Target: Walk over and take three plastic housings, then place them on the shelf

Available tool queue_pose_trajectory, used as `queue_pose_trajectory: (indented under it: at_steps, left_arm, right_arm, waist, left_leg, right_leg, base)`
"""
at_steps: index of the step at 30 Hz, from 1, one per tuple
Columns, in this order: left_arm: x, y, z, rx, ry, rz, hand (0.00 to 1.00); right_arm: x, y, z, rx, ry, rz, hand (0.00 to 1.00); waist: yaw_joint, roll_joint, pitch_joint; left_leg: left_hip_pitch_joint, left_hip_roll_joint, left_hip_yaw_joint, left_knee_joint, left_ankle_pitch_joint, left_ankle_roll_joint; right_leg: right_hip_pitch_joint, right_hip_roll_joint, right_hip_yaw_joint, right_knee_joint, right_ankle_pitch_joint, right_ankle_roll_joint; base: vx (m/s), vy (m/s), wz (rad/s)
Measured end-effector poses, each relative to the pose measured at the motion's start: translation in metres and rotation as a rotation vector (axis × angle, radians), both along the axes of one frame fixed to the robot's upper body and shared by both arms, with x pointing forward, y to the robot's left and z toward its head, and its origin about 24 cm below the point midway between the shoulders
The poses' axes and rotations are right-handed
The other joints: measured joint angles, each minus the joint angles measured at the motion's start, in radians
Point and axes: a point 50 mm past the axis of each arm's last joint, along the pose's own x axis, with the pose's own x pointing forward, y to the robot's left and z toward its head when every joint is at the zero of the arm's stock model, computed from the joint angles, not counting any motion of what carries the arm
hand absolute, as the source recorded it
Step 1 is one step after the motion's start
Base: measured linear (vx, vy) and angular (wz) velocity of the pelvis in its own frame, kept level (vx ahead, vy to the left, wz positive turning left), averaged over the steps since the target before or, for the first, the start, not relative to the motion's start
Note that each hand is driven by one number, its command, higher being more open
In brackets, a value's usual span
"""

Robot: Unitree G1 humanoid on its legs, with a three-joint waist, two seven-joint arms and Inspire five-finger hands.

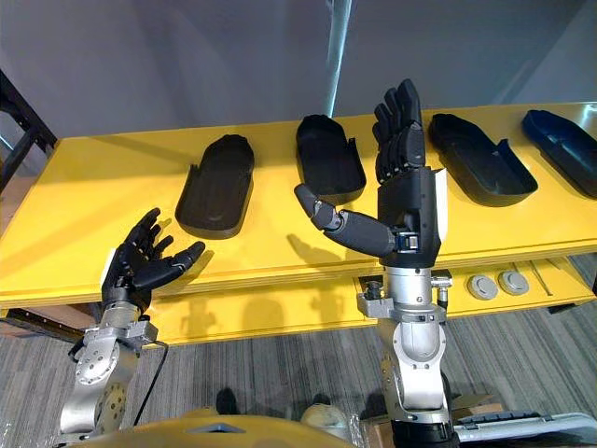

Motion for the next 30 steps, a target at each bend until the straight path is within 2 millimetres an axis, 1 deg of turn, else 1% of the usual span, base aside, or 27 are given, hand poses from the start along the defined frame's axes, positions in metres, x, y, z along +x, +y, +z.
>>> queue_pose_trajectory:
  at_steps: [6, 10, 13, 20, 26, 30]
  left_arm:
    - [0.001, -0.006, -0.001, -0.007, -0.011, -0.031, 1.00]
    - [0.002, -0.013, -0.001, -0.012, -0.019, -0.070, 1.00]
    - [0.008, -0.014, -0.002, -0.004, -0.019, -0.085, 1.00]
    - [0.011, -0.015, -0.002, 0.013, -0.015, -0.110, 1.00]
    - [0.012, -0.016, -0.003, 0.018, -0.009, -0.121, 1.00]
    - [0.015, -0.018, -0.004, 0.013, -0.008, -0.133, 1.00]
  right_arm:
    - [-0.005, -0.002, -0.004, 0.003, 0.020, -0.001, 1.00]
    - [-0.005, -0.001, -0.004, -0.002, 0.020, 0.005, 1.00]
    - [-0.005, -0.001, -0.004, -0.007, 0.020, 0.017, 1.00]
    - [-0.005, 0.000, -0.004, -0.014, 0.020, 0.034, 1.00]
    - [-0.005, 0.001, -0.004, -0.026, 0.020, 0.049, 1.00]
    - [-0.005, 0.002, -0.005, -0.026, 0.020, 0.050, 1.00]
  waist:
    - [-0.003, 0.002, -0.005]
    - [-0.003, 0.004, -0.012]
    - [-0.002, 0.005, -0.014]
    - [-0.003, -0.001, -0.018]
    - [-0.003, -0.016, -0.032]
    - [-0.003, -0.017, -0.032]
  left_leg:
    - [0.000, -0.002, 0.009, 0.000, -0.004, -0.004]
    - [0.000, -0.002, 0.024, 0.000, -0.002, 0.001]
    - [0.000, -0.002, 0.027, 0.000, -0.002, 0.002]
    - [0.001, -0.002, 0.039, -0.001, -0.004, -0.001]
    - [0.001, -0.004, 0.050, -0.001, -0.005, 0.001]
    - [0.001, -0.006, 0.050, -0.004, -0.005, 0.001]
  right_leg:
    - [-0.004, 0.003, 0.009, -0.002, 0.003, 0.004]
    - [-0.015, 0.004, 0.024, -0.002, 0.008, 0.007]
    - [-0.016, 0.004, 0.027, -0.002, 0.010, 0.009]
    - [-0.020, 0.004, 0.040, -0.003, 0.015, 0.011]
    - [-0.025, -0.002, 0.051, -0.004, 0.019, 0.012]
    - [-0.025, -0.005, 0.051, -0.004, 0.021, 0.014]
  base:
    - [0.00, 0.005, -0.03]
    - [0.01, 0.012, -0.10]
    - [0.00, 0.004, -0.02]
    - [0.00, 0.013, -0.05]
    - [0.01, 0.011, -0.05]
    - [0.00, 0.000, 0.00]
